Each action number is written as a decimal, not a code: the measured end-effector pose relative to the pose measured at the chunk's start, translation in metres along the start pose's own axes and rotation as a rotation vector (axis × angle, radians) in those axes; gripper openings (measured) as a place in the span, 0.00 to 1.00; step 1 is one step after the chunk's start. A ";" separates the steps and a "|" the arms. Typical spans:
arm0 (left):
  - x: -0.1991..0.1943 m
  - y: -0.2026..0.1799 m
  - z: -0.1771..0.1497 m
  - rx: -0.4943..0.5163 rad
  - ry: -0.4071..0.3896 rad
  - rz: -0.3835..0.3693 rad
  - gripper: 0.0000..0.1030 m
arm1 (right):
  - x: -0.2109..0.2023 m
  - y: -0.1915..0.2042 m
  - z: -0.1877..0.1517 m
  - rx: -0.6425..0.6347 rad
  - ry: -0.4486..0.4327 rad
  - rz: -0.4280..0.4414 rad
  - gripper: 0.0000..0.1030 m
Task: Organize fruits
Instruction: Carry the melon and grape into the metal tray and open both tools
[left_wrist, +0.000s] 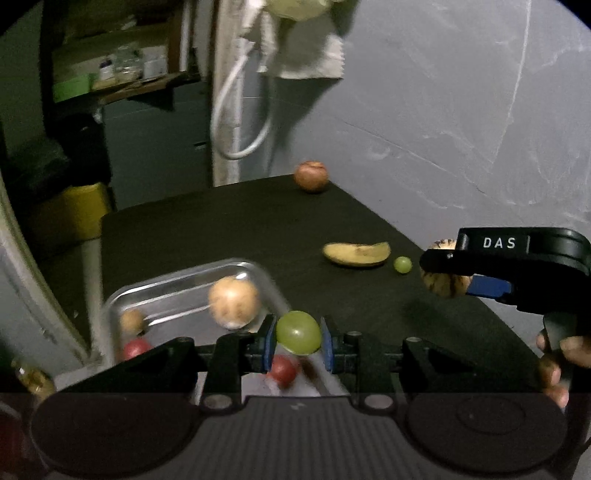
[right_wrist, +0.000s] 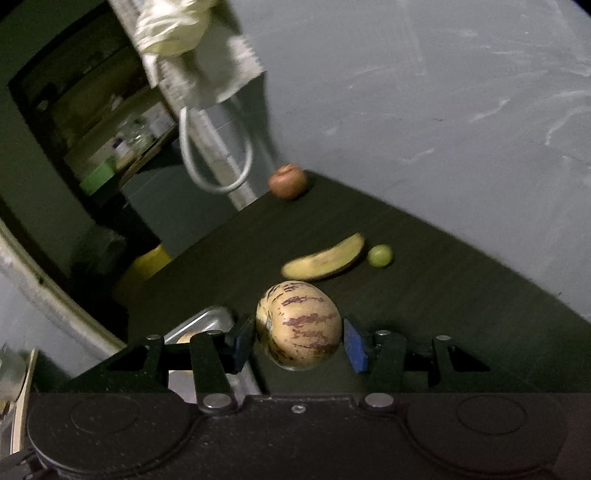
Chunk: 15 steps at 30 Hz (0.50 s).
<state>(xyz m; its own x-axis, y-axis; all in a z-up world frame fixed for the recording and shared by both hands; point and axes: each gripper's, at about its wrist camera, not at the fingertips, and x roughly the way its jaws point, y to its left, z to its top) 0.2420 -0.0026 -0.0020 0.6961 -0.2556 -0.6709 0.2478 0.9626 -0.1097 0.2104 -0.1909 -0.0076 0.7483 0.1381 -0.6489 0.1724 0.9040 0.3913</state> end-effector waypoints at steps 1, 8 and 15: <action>-0.006 0.006 -0.004 -0.012 -0.001 0.008 0.27 | 0.000 0.004 -0.003 -0.011 0.004 0.006 0.52; -0.036 0.043 -0.035 -0.105 0.022 0.057 0.27 | 0.000 0.028 -0.023 -0.082 0.044 0.037 0.52; -0.045 0.065 -0.062 -0.161 0.077 0.062 0.27 | 0.006 0.041 -0.047 -0.157 0.097 0.043 0.52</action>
<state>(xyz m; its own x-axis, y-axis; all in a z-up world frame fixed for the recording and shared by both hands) 0.1847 0.0773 -0.0242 0.6514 -0.1941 -0.7335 0.0912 0.9797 -0.1783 0.1919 -0.1340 -0.0255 0.6861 0.2099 -0.6965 0.0338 0.9472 0.3188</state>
